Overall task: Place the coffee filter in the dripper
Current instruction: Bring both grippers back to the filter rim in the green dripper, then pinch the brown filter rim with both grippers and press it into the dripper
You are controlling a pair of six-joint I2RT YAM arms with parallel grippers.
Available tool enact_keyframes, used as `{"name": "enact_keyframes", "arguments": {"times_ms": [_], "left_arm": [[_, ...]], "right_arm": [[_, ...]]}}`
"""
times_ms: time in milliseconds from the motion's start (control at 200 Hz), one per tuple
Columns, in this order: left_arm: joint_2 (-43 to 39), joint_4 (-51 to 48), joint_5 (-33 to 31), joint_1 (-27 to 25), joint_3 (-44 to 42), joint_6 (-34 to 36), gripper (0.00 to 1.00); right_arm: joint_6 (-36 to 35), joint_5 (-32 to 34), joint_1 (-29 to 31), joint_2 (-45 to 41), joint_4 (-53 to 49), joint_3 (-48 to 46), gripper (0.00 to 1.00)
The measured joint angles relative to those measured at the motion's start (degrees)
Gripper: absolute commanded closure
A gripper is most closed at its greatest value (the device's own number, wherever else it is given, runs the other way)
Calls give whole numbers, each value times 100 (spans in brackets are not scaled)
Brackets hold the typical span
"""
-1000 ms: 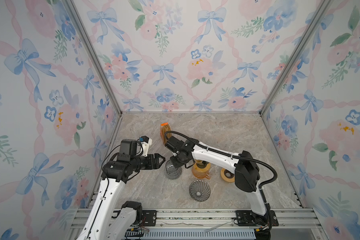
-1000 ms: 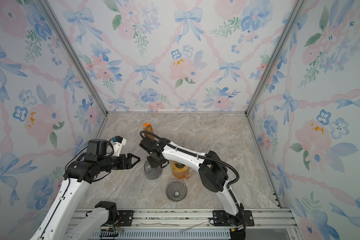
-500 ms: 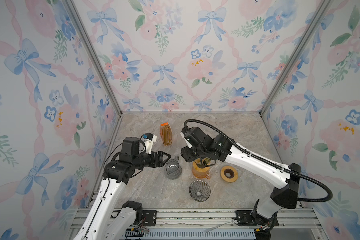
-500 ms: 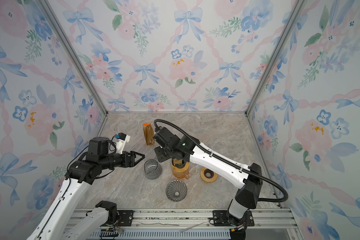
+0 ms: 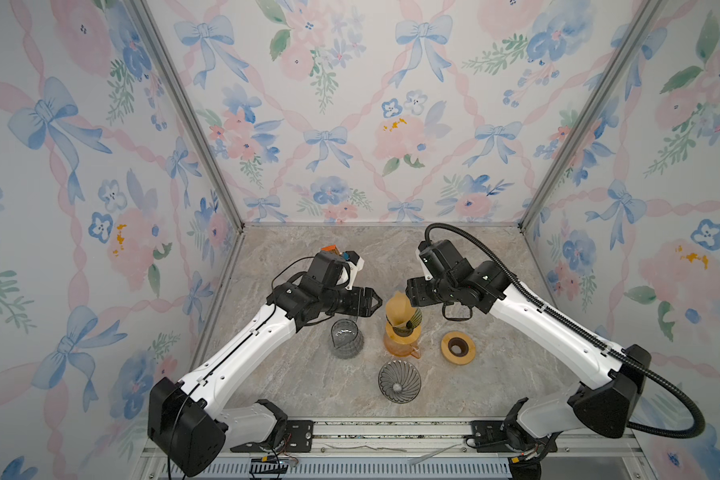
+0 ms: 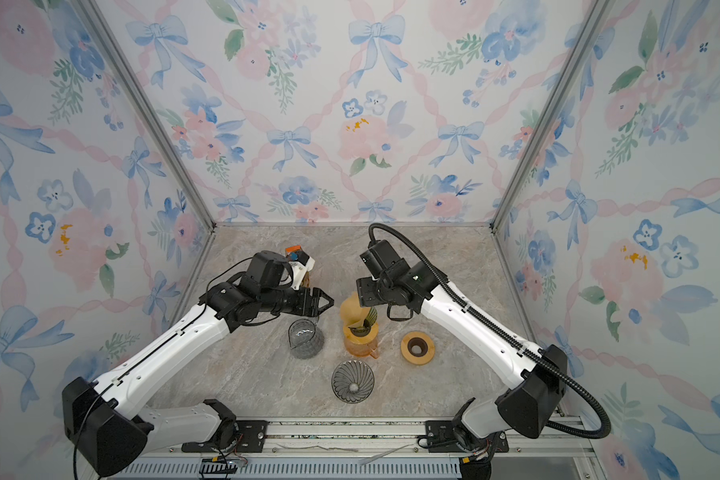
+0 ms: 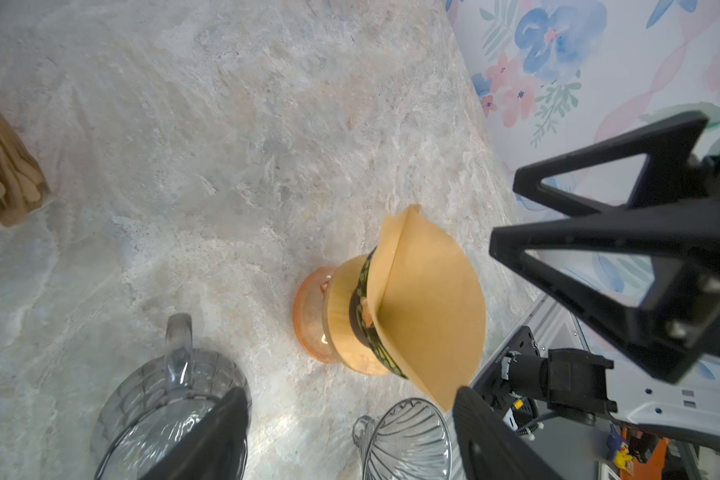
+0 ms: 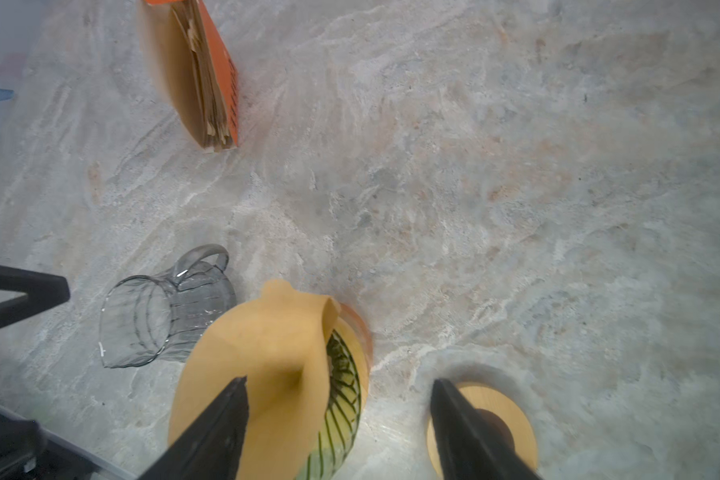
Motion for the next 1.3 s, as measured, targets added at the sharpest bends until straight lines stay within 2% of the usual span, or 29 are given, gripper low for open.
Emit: {"name": "enact_keyframes", "arguments": {"times_ms": [175, 405, 810, 1300], "left_arm": [[734, 26, -310, -177, 411, -7, 20], [1353, 70, -516, -424, 791, 61, 20], [1600, 103, -824, -555, 640, 101, 20], [1639, 105, -1023, -656, 481, 101, 20]], "right_arm": [[-101, -273, -299, 11, 0, -247, 25], [-197, -520, -308, 101, 42, -431, 25], [-197, -684, -315, -2, 157, -1231, 25], [-173, -739, -299, -83, 361, -1386, 25]]}}
